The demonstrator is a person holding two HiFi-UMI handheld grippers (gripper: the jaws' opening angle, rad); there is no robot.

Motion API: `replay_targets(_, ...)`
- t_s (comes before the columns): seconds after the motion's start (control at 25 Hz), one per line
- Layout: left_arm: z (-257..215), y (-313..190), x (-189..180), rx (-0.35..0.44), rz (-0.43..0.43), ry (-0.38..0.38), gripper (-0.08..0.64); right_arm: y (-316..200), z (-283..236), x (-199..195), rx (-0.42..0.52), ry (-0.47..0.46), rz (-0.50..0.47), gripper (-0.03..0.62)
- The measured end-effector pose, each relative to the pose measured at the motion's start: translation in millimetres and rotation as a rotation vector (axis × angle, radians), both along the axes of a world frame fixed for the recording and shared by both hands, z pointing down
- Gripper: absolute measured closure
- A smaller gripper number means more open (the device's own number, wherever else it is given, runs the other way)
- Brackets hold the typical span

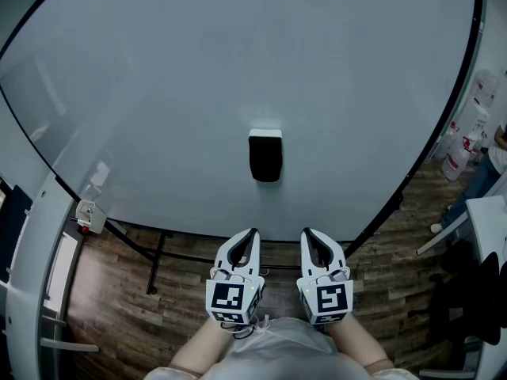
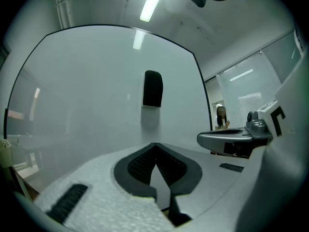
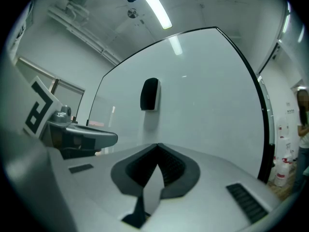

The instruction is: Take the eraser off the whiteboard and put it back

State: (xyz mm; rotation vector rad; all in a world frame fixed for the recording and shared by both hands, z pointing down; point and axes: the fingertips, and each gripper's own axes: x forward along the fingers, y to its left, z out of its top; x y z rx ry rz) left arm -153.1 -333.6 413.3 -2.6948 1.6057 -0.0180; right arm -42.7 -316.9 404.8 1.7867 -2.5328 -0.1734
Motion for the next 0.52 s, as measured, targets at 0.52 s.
replay_targets(0.52,1.2,-5.1,4.7,0.007,0.029,0.041,0.545,-7.5,0.2,0.8,-0.005,0.008,-0.005,0.566)
